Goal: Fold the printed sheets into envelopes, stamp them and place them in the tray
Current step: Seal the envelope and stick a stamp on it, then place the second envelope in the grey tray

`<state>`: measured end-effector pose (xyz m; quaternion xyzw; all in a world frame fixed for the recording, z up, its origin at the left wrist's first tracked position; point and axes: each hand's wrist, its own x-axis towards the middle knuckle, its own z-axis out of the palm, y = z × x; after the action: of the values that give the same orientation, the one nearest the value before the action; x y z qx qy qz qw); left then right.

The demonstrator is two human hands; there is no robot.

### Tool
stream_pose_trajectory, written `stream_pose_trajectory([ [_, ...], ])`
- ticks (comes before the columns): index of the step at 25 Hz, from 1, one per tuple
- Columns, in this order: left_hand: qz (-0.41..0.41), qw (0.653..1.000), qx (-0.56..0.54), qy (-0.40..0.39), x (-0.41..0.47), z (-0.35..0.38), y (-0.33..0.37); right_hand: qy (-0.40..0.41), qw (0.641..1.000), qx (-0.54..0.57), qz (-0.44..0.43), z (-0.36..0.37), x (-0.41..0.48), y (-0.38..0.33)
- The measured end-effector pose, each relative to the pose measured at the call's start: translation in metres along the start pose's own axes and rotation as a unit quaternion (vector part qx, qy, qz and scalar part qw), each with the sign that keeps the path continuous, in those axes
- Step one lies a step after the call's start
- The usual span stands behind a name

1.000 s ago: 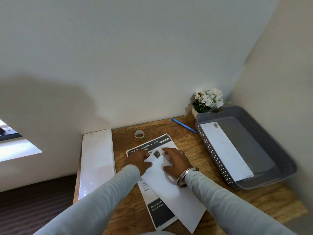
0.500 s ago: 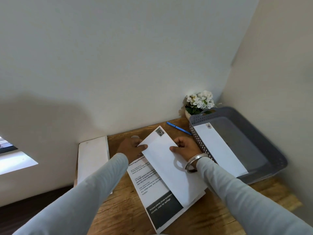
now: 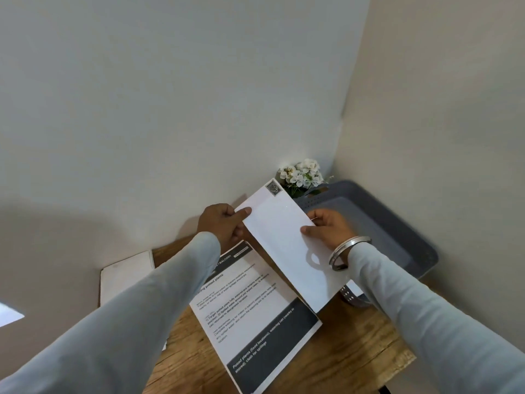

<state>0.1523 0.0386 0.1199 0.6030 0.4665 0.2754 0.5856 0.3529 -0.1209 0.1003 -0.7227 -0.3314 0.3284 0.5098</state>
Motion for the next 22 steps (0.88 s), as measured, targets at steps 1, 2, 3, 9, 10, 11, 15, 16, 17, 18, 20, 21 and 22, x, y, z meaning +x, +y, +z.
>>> stream_pose_trajectory([
  [1, 0.005, 1.000, 0.006, -0.002, 0.004, 0.009, 0.003, 0.021, 1.000, -0.011, -0.005, -0.008, 0.001, 0.000],
  [2, 0.016, 1.000, 0.025, -0.002, 0.007, 0.018, 0.006, 0.040, 0.999, -0.026, -0.009, -0.017, 0.003, 0.000],
  [3, 0.033, 0.998, 0.057, -0.002, 0.011, 0.027, 0.009, 0.059, 0.997, -0.039, -0.010, -0.027, 0.005, 0.002],
  [9, 0.123, 0.964, 0.227, -0.069, 0.025, 0.069, 0.014, 0.177, 0.979, -0.095, 0.020, -0.083, 0.027, 0.021],
  [10, 0.155, 0.941, 0.284, -0.094, 0.026, 0.077, 0.011, 0.187, 0.974, -0.121, 0.038, -0.090, 0.030, 0.026],
  [11, 0.185, 0.917, 0.332, -0.120, 0.027, 0.084, 0.007, 0.194, 0.969, -0.143, 0.053, -0.095, 0.034, 0.032],
  [15, 0.264, 0.841, 0.416, -0.224, 0.017, 0.112, -0.006, 0.205, 0.955, -0.189, 0.101, -0.099, 0.044, 0.053],
  [16, 0.289, 0.816, 0.445, -0.231, 0.014, 0.118, -0.010, 0.198, 0.953, -0.199, 0.112, -0.095, 0.044, 0.057],
  [17, 0.313, 0.788, 0.475, -0.238, 0.016, 0.128, -0.014, 0.194, 0.951, -0.206, 0.127, -0.093, 0.050, 0.064],
  [18, 0.329, 0.760, 0.504, -0.244, 0.016, 0.136, -0.017, 0.191, 0.949, -0.212, 0.135, -0.089, 0.052, 0.068],
  [20, 0.335, 0.706, 0.565, -0.264, 0.015, 0.148, -0.021, 0.178, 0.946, -0.232, 0.139, -0.081, 0.053, 0.075],
  [21, 0.332, 0.683, 0.589, -0.277, 0.017, 0.156, -0.024, 0.169, 0.944, -0.246, 0.142, -0.079, 0.057, 0.080],
  [22, 0.330, 0.661, 0.610, -0.286, 0.017, 0.162, -0.026, 0.155, 0.939, -0.269, 0.148, -0.076, 0.059, 0.084],
])
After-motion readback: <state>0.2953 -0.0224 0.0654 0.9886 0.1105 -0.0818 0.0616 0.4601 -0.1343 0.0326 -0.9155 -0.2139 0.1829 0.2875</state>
